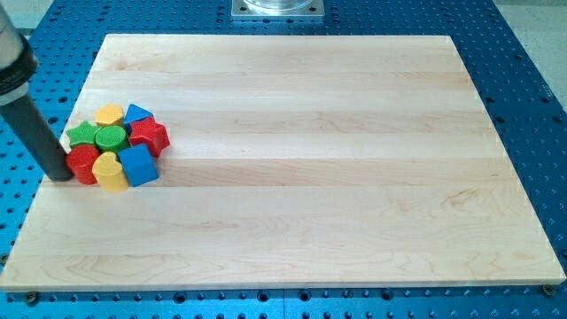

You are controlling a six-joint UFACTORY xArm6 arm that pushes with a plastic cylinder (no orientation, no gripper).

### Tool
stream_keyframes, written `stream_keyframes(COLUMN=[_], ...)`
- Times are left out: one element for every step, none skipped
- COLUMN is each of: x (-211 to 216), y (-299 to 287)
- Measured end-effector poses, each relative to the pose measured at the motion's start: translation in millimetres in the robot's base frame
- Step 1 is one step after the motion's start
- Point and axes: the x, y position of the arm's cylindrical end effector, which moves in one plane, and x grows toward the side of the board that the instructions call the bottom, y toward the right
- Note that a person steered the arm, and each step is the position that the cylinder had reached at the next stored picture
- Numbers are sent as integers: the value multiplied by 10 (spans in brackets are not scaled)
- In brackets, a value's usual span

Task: Move the yellow star along with blue cube to the left of the red star

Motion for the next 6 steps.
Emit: stream_keyframes(x=[155, 114, -26, 311, 347, 313], y=[-5, 66, 202, 160, 595, 1258])
